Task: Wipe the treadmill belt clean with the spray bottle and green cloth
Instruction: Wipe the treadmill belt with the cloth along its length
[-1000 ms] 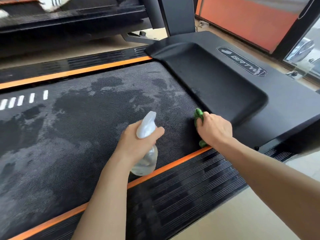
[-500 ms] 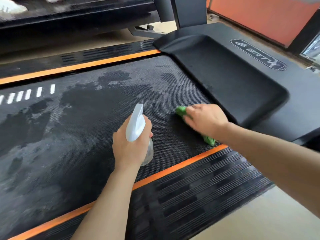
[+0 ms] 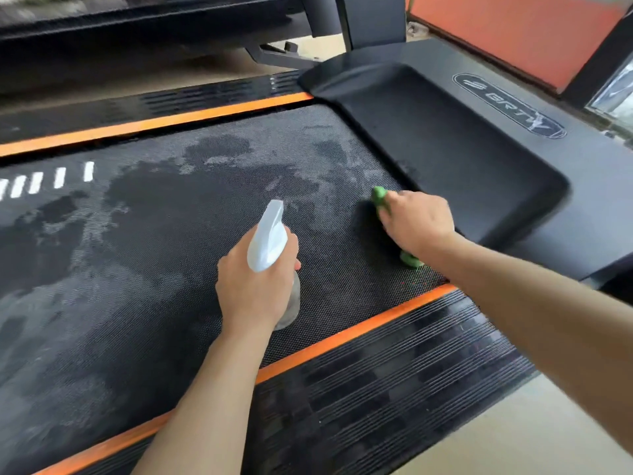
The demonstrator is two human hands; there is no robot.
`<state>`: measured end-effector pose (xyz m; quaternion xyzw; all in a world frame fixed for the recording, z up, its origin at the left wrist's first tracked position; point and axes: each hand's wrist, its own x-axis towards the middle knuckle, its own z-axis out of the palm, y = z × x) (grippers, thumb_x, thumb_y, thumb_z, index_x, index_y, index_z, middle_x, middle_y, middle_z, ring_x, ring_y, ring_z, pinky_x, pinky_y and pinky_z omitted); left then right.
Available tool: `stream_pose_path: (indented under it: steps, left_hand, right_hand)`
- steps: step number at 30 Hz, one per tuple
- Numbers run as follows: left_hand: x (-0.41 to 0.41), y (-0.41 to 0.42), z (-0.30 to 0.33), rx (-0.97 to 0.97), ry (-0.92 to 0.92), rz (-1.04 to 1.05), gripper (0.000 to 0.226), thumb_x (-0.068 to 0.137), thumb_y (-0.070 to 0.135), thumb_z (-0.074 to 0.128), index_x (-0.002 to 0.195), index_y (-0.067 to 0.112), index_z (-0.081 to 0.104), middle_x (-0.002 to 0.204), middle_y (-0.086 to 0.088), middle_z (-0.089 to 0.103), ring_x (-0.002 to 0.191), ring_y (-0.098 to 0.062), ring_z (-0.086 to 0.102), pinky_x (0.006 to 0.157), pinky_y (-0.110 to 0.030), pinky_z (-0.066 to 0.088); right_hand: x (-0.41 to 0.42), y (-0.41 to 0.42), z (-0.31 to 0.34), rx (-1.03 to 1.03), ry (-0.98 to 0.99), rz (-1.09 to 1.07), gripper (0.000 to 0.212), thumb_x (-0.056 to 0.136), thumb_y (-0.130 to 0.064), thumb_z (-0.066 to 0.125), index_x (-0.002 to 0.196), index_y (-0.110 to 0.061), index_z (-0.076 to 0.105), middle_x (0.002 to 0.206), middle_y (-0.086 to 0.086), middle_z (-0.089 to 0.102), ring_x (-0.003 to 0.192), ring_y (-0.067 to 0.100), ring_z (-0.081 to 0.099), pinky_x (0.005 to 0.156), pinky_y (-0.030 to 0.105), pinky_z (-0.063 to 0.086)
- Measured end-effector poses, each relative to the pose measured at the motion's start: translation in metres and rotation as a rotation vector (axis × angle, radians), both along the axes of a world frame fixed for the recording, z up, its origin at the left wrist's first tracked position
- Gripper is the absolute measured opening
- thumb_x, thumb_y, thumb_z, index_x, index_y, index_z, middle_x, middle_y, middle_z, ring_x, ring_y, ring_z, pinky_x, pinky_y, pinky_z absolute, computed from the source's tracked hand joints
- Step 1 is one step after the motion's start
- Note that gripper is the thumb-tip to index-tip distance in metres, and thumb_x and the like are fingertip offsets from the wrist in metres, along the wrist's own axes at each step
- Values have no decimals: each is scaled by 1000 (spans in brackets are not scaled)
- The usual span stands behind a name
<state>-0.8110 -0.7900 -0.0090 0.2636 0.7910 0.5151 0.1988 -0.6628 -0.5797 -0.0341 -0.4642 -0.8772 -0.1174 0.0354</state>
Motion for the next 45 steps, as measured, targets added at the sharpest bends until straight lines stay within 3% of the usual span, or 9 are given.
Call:
stream_pose_path:
  steps: [3, 7, 11, 20, 27, 31, 38, 41, 45]
  left_hand:
    - [1, 2, 4, -25, 29, -1, 29, 85, 51, 61, 72, 26, 70, 74, 15, 73, 81, -16, 69, 89, -49, 57]
    - [3, 8, 6, -89, 89, -15, 37, 81, 58, 54, 79, 25, 70, 73, 16, 73, 86, -22, 67, 89, -47, 55]
    - [7, 11, 4, -113, 184, -54, 34, 90, 54, 57, 82, 22, 67, 78, 5, 74, 86, -29, 65, 81, -43, 51]
    - [7, 14, 2, -159, 246, -47, 33, 91, 51, 56, 83, 22, 68, 80, 2, 74, 88, -35, 65, 82, -46, 54]
    - [8, 16, 6, -177, 245, -51, 36, 88, 56, 54, 85, 22, 64, 83, 4, 77, 92, -34, 66, 87, -49, 56]
    - [12, 17, 5, -170, 281, -66, 34, 93, 56, 55, 86, 23, 62, 83, 4, 76, 90, -34, 64, 86, -47, 55]
    - [12, 23, 3, -187, 296, -66, 33, 94, 53, 58, 83, 22, 64, 79, 4, 75, 86, -31, 66, 81, -44, 55]
    - [11, 25, 3, -231, 296, -91, 30, 93, 54, 57, 86, 25, 62, 83, 5, 76, 88, -31, 62, 81, -43, 52]
    - [9, 24, 2, -201, 263, -75, 27, 94, 53, 58, 90, 27, 66, 84, 6, 77, 94, -30, 65, 82, -44, 53]
  right_hand:
    - [-15, -18, -8, -66, 159, -103, 36, 101, -42, 34, 103, -19, 62, 97, 10, 71, 90, 36, 67, 66, 38, 45]
    - [-2, -80, -13, -149, 0, 321, 37, 99, -49, 33, 97, -22, 58, 94, -1, 68, 88, 30, 67, 59, 34, 36]
    - [4, -76, -12, -72, -1, 502, 41, 96, -47, 30, 84, -20, 57, 74, -4, 62, 67, 26, 66, 48, 31, 42]
    - [-62, 10, -20, 14, 120, 21, 31, 103, -33, 34, 97, -15, 60, 91, 8, 70, 81, 36, 67, 58, 37, 41]
    - [-5, -84, -9, -205, -31, 392, 42, 96, -51, 25, 101, -25, 57, 91, -1, 68, 84, 31, 67, 61, 35, 42]
    - [-3, -63, -3, -114, -82, 457, 49, 94, -50, 15, 97, -22, 56, 90, -3, 66, 82, 28, 67, 58, 34, 45]
    - [-59, -2, -16, -59, 192, -46, 30, 102, -32, 32, 95, -18, 57, 88, 8, 69, 79, 36, 66, 59, 36, 39]
    - [-58, -50, -13, -116, 100, 244, 28, 99, -40, 34, 104, -24, 56, 90, 5, 69, 83, 34, 66, 61, 37, 41]
    - [-44, -68, -14, -108, 62, 492, 55, 94, -50, 14, 107, -23, 60, 88, -3, 66, 83, 28, 66, 58, 34, 41]
